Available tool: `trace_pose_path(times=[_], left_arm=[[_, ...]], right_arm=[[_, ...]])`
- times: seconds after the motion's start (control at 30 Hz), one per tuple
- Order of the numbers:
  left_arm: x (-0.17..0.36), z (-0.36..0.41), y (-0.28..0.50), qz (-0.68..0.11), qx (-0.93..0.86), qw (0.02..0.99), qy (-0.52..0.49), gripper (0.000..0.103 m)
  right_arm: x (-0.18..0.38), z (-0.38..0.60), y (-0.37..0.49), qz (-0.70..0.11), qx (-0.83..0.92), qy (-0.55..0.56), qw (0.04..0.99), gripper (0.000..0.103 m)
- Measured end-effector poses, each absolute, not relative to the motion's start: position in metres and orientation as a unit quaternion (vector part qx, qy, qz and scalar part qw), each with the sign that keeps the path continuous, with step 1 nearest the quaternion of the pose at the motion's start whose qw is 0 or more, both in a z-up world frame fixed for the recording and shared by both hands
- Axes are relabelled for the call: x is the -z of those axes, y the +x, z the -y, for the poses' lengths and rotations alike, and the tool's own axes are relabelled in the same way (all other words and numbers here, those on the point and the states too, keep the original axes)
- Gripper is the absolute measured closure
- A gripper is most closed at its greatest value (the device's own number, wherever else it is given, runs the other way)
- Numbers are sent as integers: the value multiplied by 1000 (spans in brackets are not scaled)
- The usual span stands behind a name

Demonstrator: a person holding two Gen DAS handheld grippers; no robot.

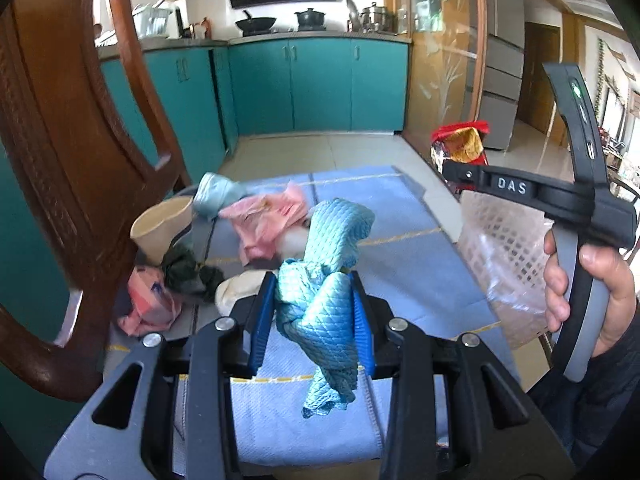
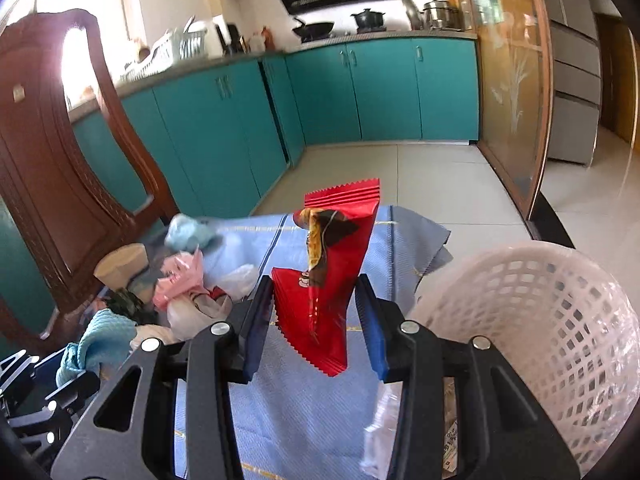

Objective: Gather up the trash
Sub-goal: 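Carry the wrapper and blue cloth to the white basket and release both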

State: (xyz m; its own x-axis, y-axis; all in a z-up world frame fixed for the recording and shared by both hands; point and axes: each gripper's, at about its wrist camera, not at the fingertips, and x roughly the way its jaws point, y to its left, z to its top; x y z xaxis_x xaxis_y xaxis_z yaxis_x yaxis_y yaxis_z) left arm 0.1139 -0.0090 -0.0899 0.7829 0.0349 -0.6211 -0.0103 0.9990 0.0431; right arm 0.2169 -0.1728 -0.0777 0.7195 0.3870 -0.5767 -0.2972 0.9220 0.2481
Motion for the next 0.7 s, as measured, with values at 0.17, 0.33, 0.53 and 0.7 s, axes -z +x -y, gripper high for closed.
trace_pose_path(times=[0.17,0.33,0.53,0.7], left_arm=[[70,34,130,-315,22,948,23,67],[62,62,141,-306,59,949,47,66],[63,99,167,-321,114,939,42,66],[74,129,208,-344,182,921,7,67]], right_arm=[[79,205,181,-263,-160,51,950,61],[106,259,157,-300,-133,145,933,61],[89,295,152,-328,-74,136,932,61],[91,312,159,-363,-29,105,925,61]])
